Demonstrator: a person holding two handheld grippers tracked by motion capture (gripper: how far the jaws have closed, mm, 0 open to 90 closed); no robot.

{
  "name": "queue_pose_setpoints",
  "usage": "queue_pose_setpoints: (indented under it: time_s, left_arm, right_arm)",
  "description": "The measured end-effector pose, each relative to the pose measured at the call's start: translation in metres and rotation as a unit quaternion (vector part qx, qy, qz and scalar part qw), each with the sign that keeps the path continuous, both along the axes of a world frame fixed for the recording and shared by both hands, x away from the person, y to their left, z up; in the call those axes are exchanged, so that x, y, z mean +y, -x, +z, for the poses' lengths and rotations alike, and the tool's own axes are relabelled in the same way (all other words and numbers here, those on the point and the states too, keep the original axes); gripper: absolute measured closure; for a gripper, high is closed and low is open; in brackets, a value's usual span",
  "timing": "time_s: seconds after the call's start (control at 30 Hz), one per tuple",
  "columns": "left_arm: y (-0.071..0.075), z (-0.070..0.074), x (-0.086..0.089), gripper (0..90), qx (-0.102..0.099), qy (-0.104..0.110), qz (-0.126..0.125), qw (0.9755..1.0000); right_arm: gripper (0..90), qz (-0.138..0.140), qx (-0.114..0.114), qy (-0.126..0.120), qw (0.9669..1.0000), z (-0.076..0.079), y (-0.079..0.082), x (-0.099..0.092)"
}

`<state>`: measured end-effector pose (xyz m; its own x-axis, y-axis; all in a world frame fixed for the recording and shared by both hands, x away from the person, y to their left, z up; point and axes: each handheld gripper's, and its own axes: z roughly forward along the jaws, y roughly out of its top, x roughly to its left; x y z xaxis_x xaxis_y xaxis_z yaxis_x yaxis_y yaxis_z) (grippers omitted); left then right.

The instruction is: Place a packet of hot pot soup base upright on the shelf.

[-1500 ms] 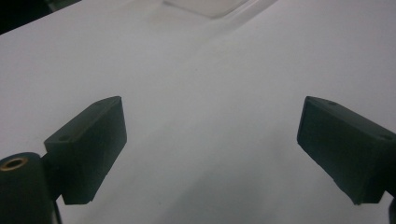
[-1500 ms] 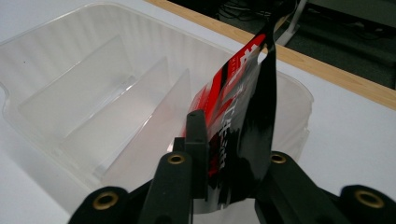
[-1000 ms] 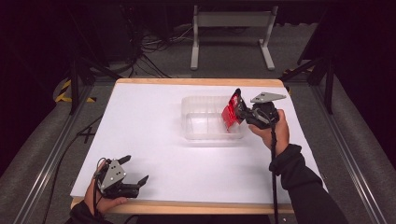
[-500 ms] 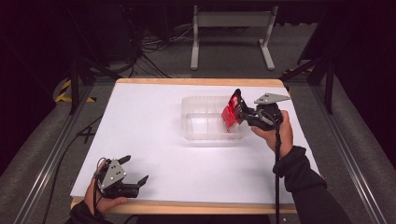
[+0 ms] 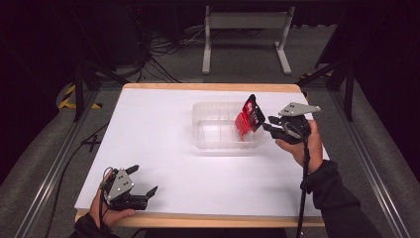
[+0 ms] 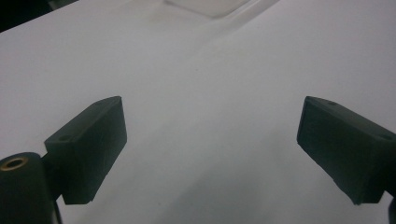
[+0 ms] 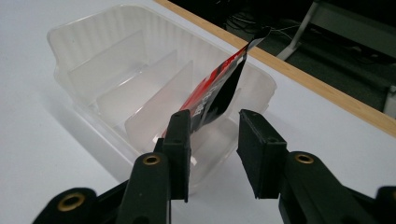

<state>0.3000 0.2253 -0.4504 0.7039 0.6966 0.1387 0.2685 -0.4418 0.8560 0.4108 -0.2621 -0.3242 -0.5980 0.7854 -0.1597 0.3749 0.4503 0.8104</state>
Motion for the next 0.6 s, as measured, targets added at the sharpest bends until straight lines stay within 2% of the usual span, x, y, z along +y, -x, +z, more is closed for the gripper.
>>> queue_pose_setpoints:
  time_s: [0.1,0.23,0.37,0.6]
  left_arm:
    - [0.000,0.000,0.000,9.0,0.000,0.000,0.000,1.0000]
    - [0.000,0.000,-0.001,9.0,0.000,-0.003,-0.001,1.0000]
    - [0.000,0.000,0.000,9.0,0.000,-0.002,0.001,1.0000]
    - [0.001,0.000,-0.001,9.0,0.001,-0.004,-0.001,1.0000]
  right_arm:
    - [65.2,0.004,-0.002,0.011,0.9999,0.000,0.003,-0.001]
    - [63.6,0.013,-0.012,0.044,0.9989,-0.001,0.011,-0.004]
    - [63.2,0.021,-0.019,0.051,0.9983,-0.002,0.016,-0.006]
    - [56.8,0.028,-0.023,0.060,0.9975,-0.007,0.025,-0.012]
